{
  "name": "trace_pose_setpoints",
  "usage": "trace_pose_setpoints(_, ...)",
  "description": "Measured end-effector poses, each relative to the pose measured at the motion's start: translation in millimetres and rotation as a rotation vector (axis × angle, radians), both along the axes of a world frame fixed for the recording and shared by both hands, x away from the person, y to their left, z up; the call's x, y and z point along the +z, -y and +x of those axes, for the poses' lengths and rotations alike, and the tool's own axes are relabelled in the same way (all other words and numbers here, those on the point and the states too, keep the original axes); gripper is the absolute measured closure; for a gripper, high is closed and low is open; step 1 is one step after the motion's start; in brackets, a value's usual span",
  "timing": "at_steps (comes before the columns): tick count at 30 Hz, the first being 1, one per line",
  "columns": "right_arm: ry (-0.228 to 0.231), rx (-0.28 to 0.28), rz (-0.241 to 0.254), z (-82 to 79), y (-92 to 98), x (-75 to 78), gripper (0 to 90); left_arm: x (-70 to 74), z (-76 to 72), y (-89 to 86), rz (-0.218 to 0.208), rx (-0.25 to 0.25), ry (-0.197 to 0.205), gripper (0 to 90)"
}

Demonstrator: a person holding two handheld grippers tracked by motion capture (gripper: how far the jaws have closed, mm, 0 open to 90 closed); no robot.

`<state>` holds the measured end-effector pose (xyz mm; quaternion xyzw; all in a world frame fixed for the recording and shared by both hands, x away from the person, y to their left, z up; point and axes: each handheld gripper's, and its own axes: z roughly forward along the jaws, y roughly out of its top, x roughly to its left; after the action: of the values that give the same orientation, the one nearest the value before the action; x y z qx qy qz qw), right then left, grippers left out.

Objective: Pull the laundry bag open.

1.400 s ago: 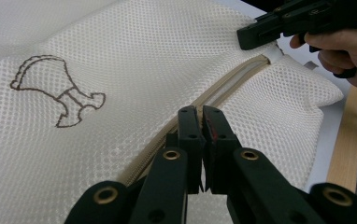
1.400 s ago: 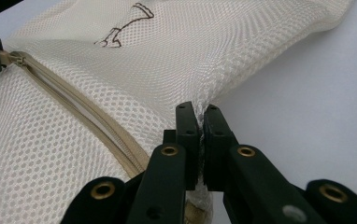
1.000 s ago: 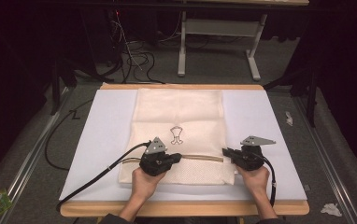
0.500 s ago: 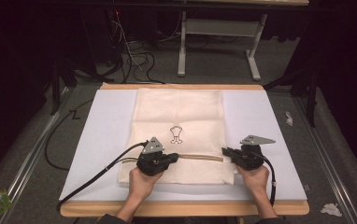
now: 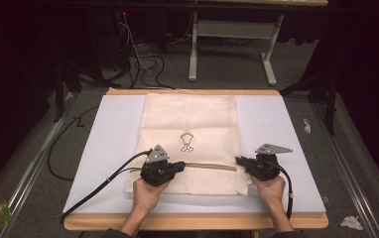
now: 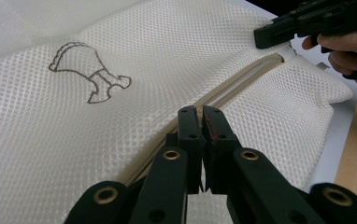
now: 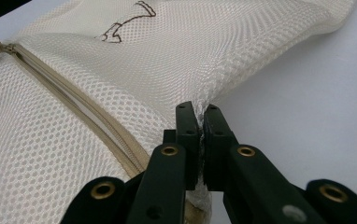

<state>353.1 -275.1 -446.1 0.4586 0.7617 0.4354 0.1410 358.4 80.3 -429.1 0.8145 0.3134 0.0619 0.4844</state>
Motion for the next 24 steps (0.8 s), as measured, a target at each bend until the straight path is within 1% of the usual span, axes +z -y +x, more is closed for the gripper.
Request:
trace_pose_setpoints(1, 0.003, -0.002, 0.000, -0.3, 0.5, -0.3, 88.7, 0.2, -0.6, -1.4, 0.005, 0.003, 0.004, 87.2)
trace_pose_setpoints(6, 0.002, -0.001, 0.002, 0.4, 1.0, -2.7, 88.6, -0.7, -0.3, -8.2, -0.003, 0.015, 0.006, 87.1)
trace_pose_setpoints(9, -0.001, 0.000, 0.002, 0.5, 0.7, -3.3, 88.6, -1.6, -0.1, -11.7, -0.016, 0.024, -0.005, 87.1)
trace_pose_setpoints(10, -0.003, -0.001, 0.002, 0.3, 0.6, -3.3, 88.7, -1.4, -0.4, -12.3, -0.014, 0.022, -0.006, 87.1)
trace_pose_setpoints(13, -0.001, 0.001, 0.004, -0.6, 0.5, -2.5, 88.6, 0.3, -2.1, -14.8, -0.004, 0.024, 0.007, 87.1)
trace_pose_setpoints(20, -0.001, 0.001, 0.001, 0.9, 0.5, -3.6, 88.6, 2.8, -1.8, -25.5, -0.028, 0.045, 0.004, 87.1)
trace_pose_setpoints(22, 0.003, 0.000, 0.000, 0.0, 0.5, -2.2, 88.6, 3.9, -2.4, -27.0, -0.021, 0.045, 0.012, 87.1)
trace_pose_setpoints(24, 0.004, -0.002, -0.002, 0.0, 1.0, -2.3, 88.7, 4.1, -2.1, -29.8, -0.023, 0.053, 0.015, 87.1)
